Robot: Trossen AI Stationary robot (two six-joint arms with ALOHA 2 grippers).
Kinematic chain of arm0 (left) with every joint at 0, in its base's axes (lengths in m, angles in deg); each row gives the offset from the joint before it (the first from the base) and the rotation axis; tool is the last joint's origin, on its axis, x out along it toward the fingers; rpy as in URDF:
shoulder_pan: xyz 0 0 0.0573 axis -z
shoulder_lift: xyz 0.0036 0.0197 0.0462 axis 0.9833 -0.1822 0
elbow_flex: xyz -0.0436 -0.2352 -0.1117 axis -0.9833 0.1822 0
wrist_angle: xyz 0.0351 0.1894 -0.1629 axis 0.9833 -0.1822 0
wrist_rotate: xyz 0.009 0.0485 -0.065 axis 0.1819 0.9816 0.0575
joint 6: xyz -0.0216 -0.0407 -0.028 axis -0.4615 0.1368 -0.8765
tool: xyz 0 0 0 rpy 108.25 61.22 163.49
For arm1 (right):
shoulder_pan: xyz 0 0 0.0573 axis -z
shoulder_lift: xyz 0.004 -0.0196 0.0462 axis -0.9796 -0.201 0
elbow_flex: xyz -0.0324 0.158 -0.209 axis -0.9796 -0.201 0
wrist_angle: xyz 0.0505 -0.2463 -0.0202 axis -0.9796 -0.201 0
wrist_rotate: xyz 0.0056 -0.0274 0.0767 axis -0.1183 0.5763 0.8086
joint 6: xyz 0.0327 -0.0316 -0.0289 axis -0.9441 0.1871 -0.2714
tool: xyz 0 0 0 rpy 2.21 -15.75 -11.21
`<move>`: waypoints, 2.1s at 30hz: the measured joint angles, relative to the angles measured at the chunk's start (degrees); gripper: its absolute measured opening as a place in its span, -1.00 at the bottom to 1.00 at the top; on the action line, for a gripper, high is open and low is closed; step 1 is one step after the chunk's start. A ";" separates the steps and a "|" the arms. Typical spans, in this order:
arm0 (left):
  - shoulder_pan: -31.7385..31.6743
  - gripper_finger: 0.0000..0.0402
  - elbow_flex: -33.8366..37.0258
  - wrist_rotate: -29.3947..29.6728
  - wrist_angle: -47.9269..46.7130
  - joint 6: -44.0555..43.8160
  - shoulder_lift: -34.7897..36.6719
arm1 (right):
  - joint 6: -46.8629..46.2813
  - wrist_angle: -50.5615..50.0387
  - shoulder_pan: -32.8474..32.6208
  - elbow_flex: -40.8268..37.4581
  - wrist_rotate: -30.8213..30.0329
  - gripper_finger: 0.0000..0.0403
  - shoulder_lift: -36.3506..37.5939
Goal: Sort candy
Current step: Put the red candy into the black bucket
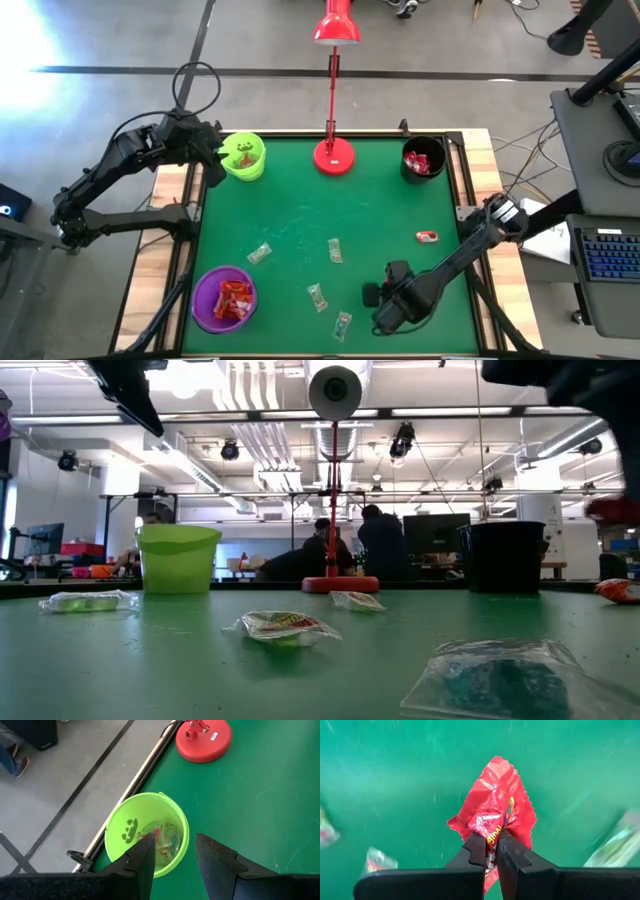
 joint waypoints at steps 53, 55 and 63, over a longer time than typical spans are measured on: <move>-0.24 -0.39 -9.99 6.73 16.57 4.57 -19.10 | 85.09 -3.05 72.19 -19.91 -17.85 -0.94 38.60; -0.24 -0.39 -11.58 6.73 15.60 4.55 -20.02 | 87.04 -1.97 73.52 -19.94 -17.94 -0.92 38.18; -0.24 -0.39 -17.19 6.73 11.97 4.00 -23.35 | 94.46 -0.79 77.61 -18.95 -11.79 -0.74 36.16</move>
